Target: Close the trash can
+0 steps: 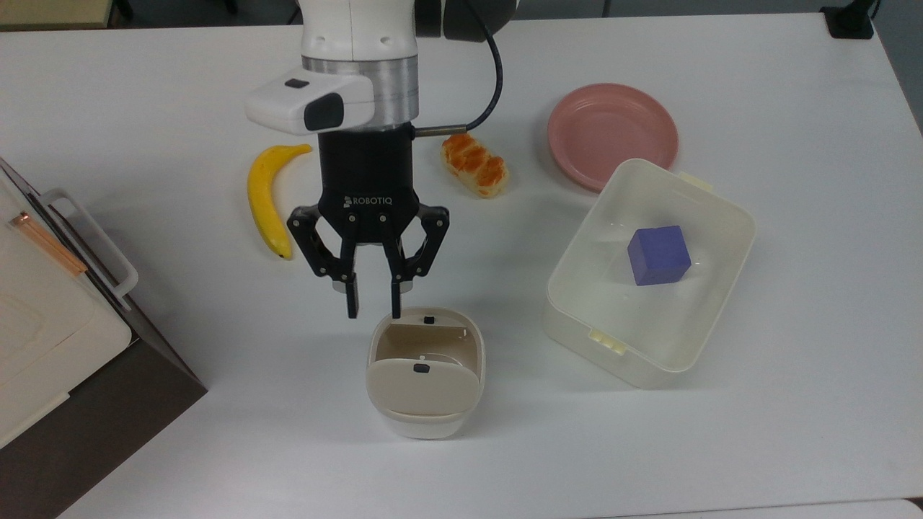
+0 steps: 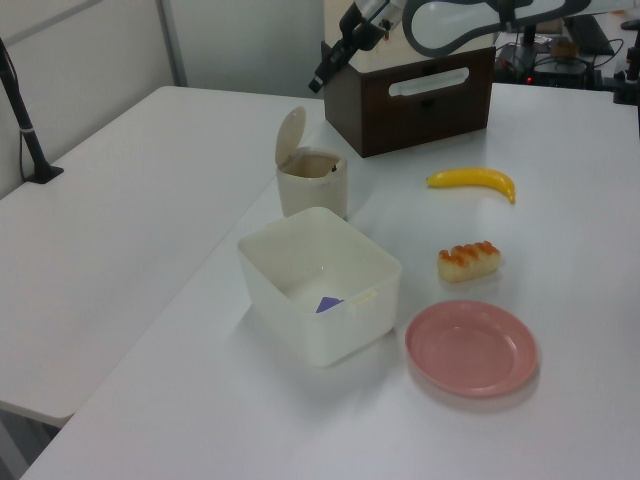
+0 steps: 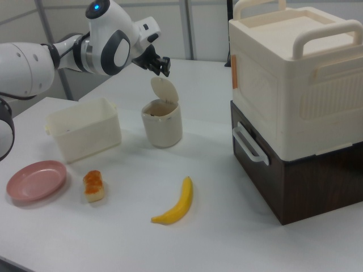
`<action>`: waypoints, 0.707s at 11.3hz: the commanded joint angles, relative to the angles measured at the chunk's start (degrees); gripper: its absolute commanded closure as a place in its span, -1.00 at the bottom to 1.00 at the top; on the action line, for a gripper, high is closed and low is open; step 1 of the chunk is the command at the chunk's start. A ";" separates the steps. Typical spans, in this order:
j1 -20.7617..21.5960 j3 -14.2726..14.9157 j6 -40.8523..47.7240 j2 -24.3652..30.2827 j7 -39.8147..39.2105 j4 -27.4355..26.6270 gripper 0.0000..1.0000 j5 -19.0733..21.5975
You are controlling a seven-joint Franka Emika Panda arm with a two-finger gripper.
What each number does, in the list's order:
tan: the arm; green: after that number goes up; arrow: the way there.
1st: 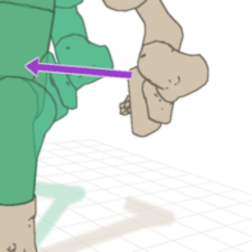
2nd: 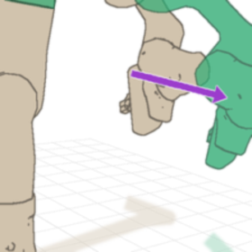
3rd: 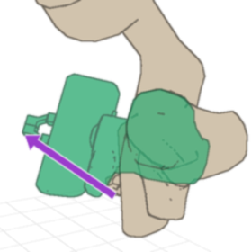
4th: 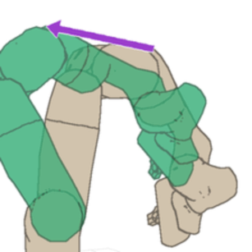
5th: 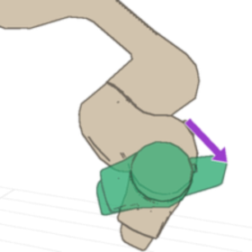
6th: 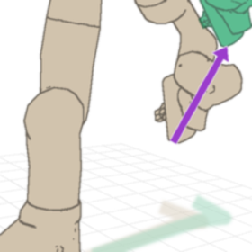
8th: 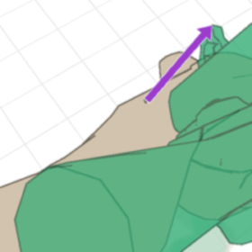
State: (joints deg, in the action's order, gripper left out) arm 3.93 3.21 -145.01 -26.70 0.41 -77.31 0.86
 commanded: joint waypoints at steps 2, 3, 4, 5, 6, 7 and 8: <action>0.64 0.40 -2.71 -1.42 1.17 1.46 0.70 0.72; 0.64 0.40 -4.12 -1.86 1.17 1.46 0.82 0.72; 0.56 0.40 -5.27 -2.12 1.17 1.46 0.83 0.72; 0.56 0.40 -6.67 -2.65 1.17 1.54 0.83 0.72; 0.56 0.40 -8.08 -3.26 1.17 2.41 0.83 0.72; 0.56 0.40 -8.44 -4.23 1.17 3.03 0.90 0.72; 0.56 0.48 -8.44 -4.76 1.17 3.91 0.92 0.72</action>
State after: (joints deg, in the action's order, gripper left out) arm 4.00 3.18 -152.44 -29.10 0.76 -76.54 0.86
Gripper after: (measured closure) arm 0.943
